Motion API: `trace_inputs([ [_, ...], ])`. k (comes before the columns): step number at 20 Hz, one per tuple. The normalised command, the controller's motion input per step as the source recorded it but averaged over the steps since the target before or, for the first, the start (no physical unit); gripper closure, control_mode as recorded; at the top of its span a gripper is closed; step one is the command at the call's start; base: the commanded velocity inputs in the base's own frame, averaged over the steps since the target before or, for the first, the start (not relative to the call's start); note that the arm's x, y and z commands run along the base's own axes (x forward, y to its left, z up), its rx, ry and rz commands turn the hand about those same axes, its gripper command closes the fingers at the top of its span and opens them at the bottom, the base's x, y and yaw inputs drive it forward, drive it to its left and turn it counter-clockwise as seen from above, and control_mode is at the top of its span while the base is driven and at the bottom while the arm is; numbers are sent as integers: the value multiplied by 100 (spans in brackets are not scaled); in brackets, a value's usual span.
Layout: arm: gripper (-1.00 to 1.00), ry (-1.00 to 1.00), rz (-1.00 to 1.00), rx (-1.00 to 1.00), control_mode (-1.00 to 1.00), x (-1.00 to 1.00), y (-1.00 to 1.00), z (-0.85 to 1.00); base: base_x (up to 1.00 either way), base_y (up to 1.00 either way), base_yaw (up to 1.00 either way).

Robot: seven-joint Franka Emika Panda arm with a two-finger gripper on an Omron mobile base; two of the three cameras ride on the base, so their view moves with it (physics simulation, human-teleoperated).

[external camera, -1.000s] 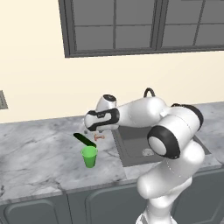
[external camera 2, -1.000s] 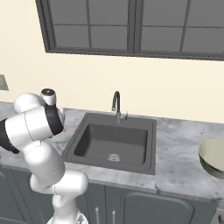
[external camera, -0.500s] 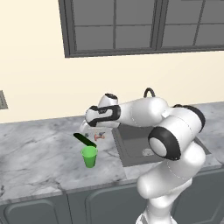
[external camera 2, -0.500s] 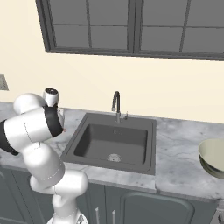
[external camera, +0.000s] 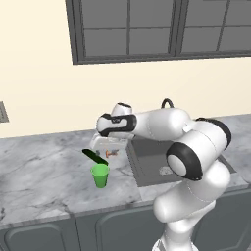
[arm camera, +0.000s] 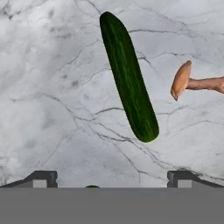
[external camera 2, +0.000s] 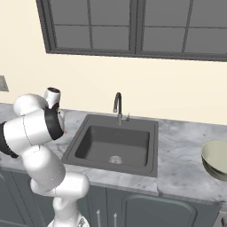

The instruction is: Remove the cucumber and mushroom from the sink. Then move the bowl and cup from the counter to the sink for washing.

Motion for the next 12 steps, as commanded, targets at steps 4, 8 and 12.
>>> trace_inputs([
  [4,-100,16,0,0,-100,-19,0,1,0,0,0],
  [8,-100,14,0,0,-100,-18,0,0,0,0,0],
  [12,-100,7,0,-2,-100,-21,0,0,0,0,0],
])
